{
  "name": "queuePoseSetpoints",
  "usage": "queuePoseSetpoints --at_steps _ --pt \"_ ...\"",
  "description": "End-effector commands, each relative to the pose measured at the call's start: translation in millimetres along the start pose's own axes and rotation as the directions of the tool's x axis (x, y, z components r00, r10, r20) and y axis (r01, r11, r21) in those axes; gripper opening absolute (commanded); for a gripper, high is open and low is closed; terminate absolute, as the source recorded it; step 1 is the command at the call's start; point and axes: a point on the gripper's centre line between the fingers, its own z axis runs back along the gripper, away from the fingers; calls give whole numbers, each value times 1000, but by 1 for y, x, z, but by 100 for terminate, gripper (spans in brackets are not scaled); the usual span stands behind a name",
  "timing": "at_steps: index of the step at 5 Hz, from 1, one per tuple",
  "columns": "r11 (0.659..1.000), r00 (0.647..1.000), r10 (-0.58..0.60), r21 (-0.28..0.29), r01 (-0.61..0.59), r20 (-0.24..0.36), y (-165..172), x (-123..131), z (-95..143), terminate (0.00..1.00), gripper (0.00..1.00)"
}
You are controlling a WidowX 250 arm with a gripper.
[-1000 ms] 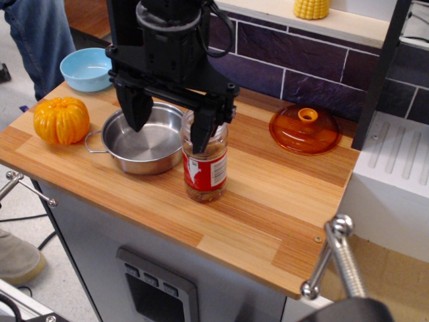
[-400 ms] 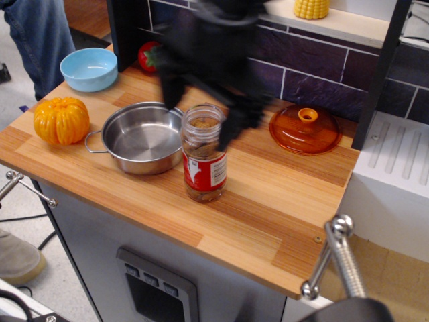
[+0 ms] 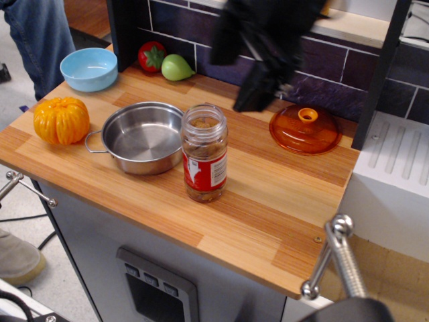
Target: Pour almonds in pot
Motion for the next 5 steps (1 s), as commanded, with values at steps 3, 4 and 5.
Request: queuePoseSetpoints --at_steps 3,4,5 --pt "921 730 -313 -8 388 -607 -36 36 -40 0 100" --pt "928 727 -203 109 358 -657 -39 27 -55 0 100" --pt "935 710 -121 161 316 -693 -28 22 -64 0 100"
